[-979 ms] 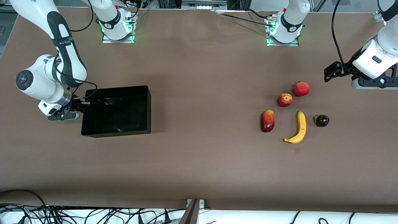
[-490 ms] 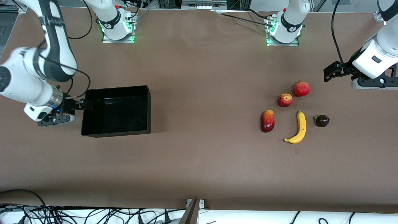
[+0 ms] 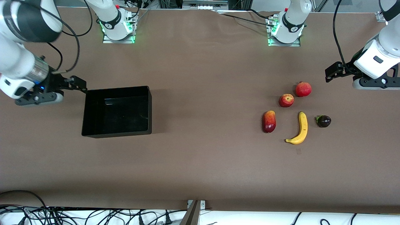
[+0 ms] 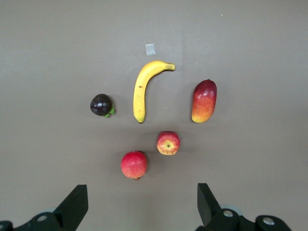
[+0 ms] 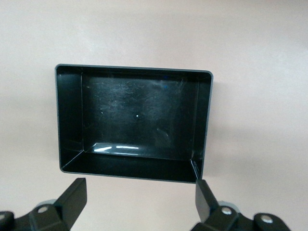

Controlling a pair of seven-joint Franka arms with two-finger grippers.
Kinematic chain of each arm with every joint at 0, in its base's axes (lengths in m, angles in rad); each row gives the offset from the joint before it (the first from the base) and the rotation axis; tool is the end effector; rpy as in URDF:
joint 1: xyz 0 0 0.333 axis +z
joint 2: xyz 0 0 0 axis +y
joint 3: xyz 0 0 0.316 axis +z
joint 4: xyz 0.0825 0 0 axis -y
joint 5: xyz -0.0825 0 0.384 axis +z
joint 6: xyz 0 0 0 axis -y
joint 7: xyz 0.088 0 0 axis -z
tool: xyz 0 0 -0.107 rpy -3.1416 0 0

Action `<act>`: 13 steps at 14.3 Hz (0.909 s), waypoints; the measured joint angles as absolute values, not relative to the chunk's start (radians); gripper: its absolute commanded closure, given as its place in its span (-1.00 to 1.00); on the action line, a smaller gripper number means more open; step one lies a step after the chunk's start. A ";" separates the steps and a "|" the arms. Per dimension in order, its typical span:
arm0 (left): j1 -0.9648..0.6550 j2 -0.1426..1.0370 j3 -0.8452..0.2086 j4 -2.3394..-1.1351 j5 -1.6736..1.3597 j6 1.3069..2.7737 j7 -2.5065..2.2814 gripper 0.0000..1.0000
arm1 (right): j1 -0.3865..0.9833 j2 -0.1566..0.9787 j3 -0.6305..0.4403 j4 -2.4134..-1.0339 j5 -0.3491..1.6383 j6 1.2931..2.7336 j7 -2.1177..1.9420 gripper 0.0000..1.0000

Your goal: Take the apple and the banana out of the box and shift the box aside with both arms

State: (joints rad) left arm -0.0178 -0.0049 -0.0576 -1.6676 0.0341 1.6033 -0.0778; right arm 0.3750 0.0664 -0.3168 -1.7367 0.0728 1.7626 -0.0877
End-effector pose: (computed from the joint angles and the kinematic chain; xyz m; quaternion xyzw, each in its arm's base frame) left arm 0.5511 -0.0381 0.5843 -0.9994 -0.0001 0.0283 0.0194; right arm 0.5774 0.0445 0.5262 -0.9974 -0.0654 0.0181 0.0255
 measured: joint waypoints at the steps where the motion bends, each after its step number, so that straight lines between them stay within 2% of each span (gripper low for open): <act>1: -0.018 -0.005 -0.058 -1.668 0.034 1.603 -0.078 -1.00 | 0.374 0.064 -0.320 -1.719 0.073 1.743 -0.088 -1.00; 6: -0.018 -0.005 -0.058 -1.668 0.034 1.603 -0.078 -1.00 | 0.371 0.067 -0.322 -1.685 0.073 1.680 -0.095 -1.00; 8: -0.018 -0.005 -0.058 -1.668 0.034 1.603 -0.078 -1.00 | 0.351 0.065 -0.291 -1.680 0.072 1.657 -0.095 -1.00; 13: -0.018 -0.005 -0.058 -1.668 0.034 1.600 -0.078 -1.00 | 0.079 0.038 -0.019 -1.667 0.062 1.637 -0.095 -1.00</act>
State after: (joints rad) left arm -0.0179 -0.0050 -0.0576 -1.6676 0.0341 1.6000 -0.0780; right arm 0.0791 0.0382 -0.0195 -1.6672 0.0623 1.6367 -0.0948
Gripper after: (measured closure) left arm 0.000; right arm 0.000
